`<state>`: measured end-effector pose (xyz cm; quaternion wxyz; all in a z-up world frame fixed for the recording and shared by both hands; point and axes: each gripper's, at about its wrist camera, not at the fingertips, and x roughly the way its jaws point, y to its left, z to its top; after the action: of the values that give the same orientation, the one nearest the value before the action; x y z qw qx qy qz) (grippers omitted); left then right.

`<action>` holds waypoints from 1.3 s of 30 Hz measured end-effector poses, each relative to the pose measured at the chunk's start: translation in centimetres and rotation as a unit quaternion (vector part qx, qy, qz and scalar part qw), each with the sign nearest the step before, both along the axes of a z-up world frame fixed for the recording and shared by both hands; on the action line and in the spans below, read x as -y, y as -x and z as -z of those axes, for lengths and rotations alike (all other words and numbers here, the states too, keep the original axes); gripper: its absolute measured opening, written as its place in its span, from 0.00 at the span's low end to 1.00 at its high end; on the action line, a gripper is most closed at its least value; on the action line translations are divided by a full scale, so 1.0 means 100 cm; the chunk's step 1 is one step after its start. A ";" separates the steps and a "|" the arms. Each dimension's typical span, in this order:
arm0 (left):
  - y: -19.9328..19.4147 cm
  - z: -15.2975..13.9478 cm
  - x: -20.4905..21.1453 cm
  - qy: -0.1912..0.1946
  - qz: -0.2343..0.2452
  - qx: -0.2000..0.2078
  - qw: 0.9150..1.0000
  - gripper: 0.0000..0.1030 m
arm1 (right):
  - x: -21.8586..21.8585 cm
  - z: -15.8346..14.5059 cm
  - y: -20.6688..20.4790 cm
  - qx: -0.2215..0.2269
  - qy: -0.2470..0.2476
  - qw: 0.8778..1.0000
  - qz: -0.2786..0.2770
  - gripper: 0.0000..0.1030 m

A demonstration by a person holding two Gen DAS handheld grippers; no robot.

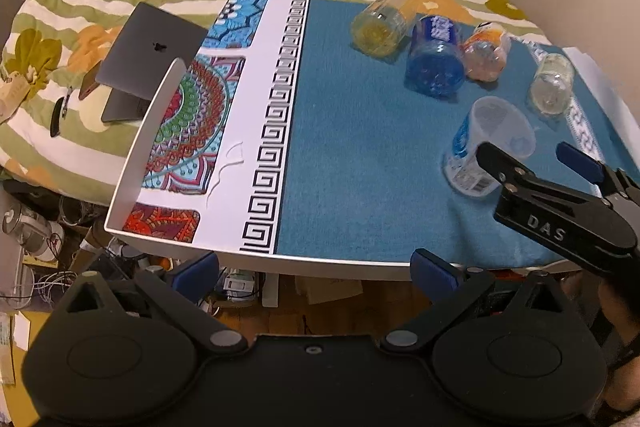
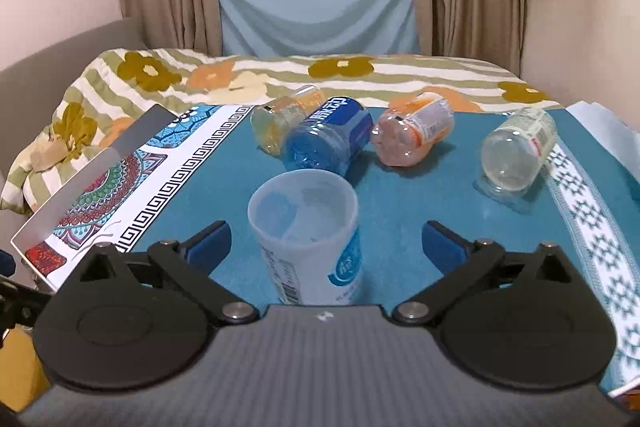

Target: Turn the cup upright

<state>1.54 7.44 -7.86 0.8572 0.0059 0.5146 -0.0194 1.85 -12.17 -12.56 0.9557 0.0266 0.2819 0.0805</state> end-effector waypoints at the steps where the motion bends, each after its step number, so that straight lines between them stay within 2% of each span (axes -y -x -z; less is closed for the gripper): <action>1: 0.001 -0.005 0.002 0.000 0.003 0.004 1.000 1.00 | 0.002 -0.005 0.002 -0.004 0.004 1.000 0.001 1.00; 6: 0.005 -0.034 0.014 -0.008 0.017 0.035 0.999 1.00 | 0.015 -0.046 0.018 -0.033 0.019 0.999 -0.001 1.00; 12: 0.011 -0.063 0.032 -0.009 0.029 0.069 0.997 1.00 | 0.041 -0.096 0.029 -0.135 0.022 0.991 0.011 1.00; 18: 0.024 -0.083 0.052 -0.015 0.030 0.082 0.996 1.00 | 0.071 -0.129 0.040 -0.200 0.035 0.978 0.041 1.00; 22: 0.034 -0.088 0.061 -0.016 0.016 0.084 0.996 1.00 | 0.091 -0.140 0.050 -0.208 0.033 0.976 0.050 1.00; 28: 0.046 -0.089 0.073 -0.031 0.006 0.094 0.995 1.00 | 0.109 -0.133 0.059 -0.228 0.030 0.972 0.058 1.00; 39: 0.046 -0.090 0.075 -0.040 0.011 0.101 0.994 1.00 | 0.111 -0.131 0.060 -0.227 0.023 0.972 0.059 1.00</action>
<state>-3.06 -0.02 1.14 0.9034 0.0483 0.4261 -0.0075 -4.11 -23.30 0.51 0.8701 0.0388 0.4913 0.0090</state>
